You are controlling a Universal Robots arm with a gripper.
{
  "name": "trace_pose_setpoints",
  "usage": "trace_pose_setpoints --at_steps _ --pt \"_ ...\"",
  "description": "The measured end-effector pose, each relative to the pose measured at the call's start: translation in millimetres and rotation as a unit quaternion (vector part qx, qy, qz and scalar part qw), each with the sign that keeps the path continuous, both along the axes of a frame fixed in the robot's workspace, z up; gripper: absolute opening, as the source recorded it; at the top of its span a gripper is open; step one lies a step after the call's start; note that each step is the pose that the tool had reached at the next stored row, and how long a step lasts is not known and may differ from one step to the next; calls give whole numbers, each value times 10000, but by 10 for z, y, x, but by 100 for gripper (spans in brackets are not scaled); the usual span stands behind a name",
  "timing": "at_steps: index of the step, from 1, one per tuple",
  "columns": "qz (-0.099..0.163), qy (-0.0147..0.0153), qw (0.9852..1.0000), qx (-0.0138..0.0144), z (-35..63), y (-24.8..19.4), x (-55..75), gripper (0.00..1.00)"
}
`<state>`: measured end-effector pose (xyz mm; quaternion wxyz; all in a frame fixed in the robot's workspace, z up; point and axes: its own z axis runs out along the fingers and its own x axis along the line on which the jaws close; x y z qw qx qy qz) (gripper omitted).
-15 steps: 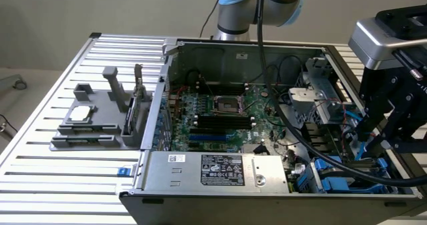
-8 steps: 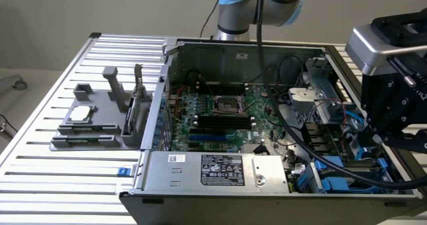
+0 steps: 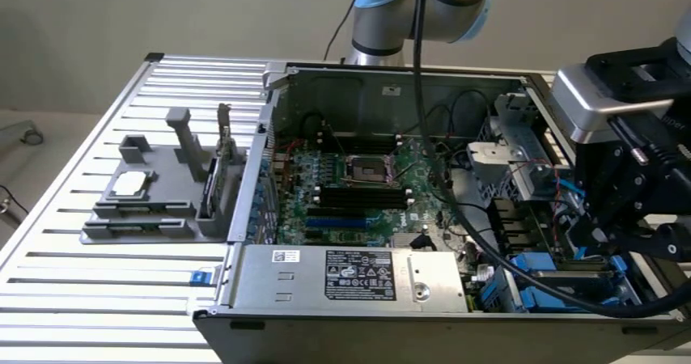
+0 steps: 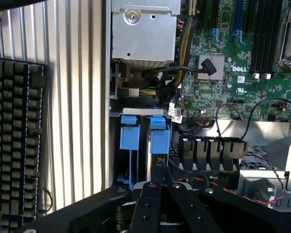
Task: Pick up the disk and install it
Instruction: 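Insert the disk into the insertion slot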
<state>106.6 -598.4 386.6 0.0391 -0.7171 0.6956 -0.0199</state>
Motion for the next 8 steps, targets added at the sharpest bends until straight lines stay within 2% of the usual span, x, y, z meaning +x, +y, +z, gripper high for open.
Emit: trace_pose_setpoints --at_steps 8 --pt "0 0 10000 8 -145 0 22 11"
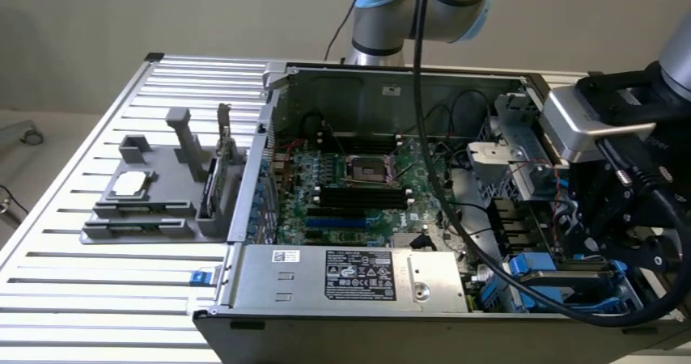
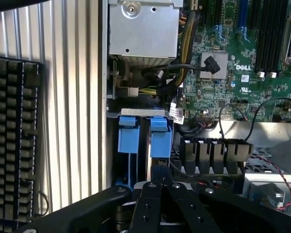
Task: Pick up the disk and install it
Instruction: 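Insert the disk into the insertion slot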
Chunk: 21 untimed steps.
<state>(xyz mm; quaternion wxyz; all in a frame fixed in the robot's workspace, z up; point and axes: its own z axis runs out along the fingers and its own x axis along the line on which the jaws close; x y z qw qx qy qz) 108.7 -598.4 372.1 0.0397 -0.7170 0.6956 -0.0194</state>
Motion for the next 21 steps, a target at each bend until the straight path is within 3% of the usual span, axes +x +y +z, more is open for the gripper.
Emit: trace_pose_setpoints --at_steps 21 --pt "0 0 10000 16 -383 6 129 11"
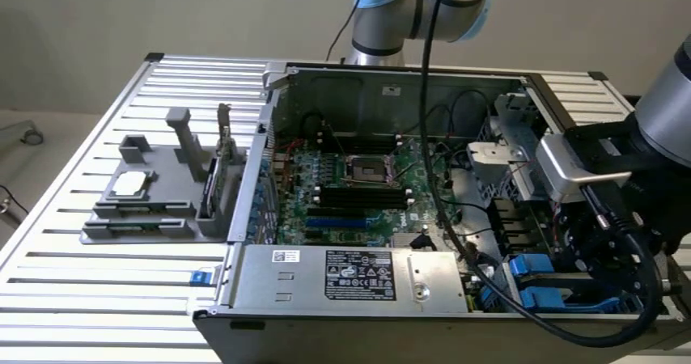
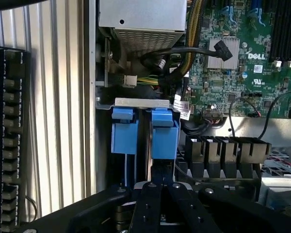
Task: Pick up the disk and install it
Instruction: 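Insert the disk into the insertion slot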
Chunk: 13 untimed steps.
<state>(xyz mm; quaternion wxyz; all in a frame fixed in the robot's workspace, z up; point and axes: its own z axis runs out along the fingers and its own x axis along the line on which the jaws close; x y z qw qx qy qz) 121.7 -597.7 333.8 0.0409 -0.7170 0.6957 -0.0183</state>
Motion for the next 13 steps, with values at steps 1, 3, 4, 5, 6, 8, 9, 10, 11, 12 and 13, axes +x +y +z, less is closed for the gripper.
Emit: trace_pose_setpoints --at_steps 1,3,4,5,6,8,9,10,11,12,13 --pt "0 0 10000 1 -17 0 0 11" --pt "0 0 10000 0 -32 0 2 11" --pt "0 1 10000 -1 -34 0 4 11" --pt "0 0 10000 -1 -36 0 5 11" --pt "0 0 10000 0 -39 0 6 11" --pt "0 1 10000 0 -53 0 6 11" --pt "0 0 10000 -2 -59 0 7 11" --pt "0 0 10000 -1 -64 0 8 11" --pt "0 0 10000 -1 -66 0 8 11" --pt "-1 1 10000 0 -68 0 10 11" --pt "0 3 10000 4 -63 0 15 11"
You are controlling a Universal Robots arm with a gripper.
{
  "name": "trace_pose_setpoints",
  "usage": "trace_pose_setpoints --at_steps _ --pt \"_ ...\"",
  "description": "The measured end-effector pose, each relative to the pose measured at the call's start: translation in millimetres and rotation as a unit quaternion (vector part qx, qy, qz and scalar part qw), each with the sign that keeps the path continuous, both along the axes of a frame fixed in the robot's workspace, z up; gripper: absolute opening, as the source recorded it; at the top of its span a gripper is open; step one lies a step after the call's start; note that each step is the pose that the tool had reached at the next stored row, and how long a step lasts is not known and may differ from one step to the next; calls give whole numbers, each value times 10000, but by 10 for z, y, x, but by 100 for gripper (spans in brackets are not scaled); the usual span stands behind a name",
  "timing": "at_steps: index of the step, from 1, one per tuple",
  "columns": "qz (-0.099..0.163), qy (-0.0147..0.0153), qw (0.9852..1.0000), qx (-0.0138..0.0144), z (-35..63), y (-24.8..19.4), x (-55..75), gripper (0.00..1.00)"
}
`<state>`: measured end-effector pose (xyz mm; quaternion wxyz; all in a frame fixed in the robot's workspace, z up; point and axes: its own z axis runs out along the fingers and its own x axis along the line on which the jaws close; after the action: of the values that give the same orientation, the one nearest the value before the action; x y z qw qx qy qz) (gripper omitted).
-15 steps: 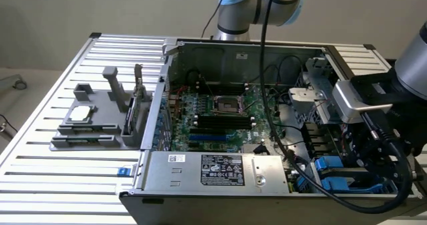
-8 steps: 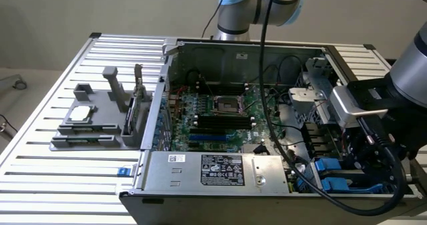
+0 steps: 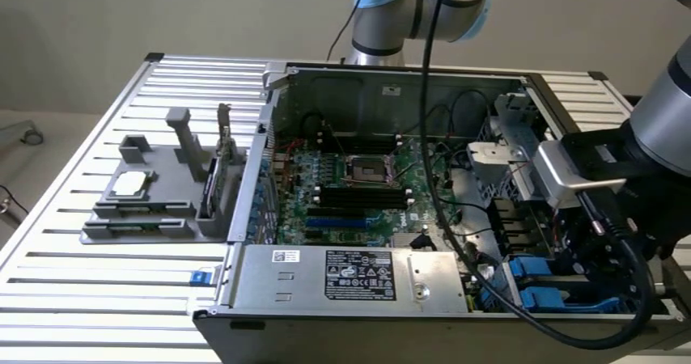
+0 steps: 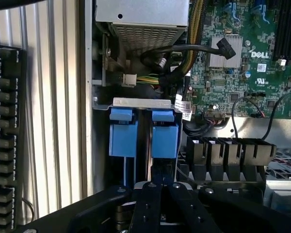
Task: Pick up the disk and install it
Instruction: 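Insert the disk into the insertion slot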
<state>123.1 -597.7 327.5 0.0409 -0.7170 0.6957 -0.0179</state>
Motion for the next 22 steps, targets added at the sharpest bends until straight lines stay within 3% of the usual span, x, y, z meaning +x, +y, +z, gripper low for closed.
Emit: trace_pose_setpoints --at_steps 1,5,9,14,18,22 --pt "1 6 10000 10 27 0 5 11" --pt "-1 31 10000 0 205 -1 6 11" --pt "-1 41 10000 -1 315 -2 7 11" --pt "0 43 10000 -1 370 -6 7 24" --pt "0 47 10000 0 405 -8 7 42" --pt "-42 52 10000 0 414 -8 8 42"
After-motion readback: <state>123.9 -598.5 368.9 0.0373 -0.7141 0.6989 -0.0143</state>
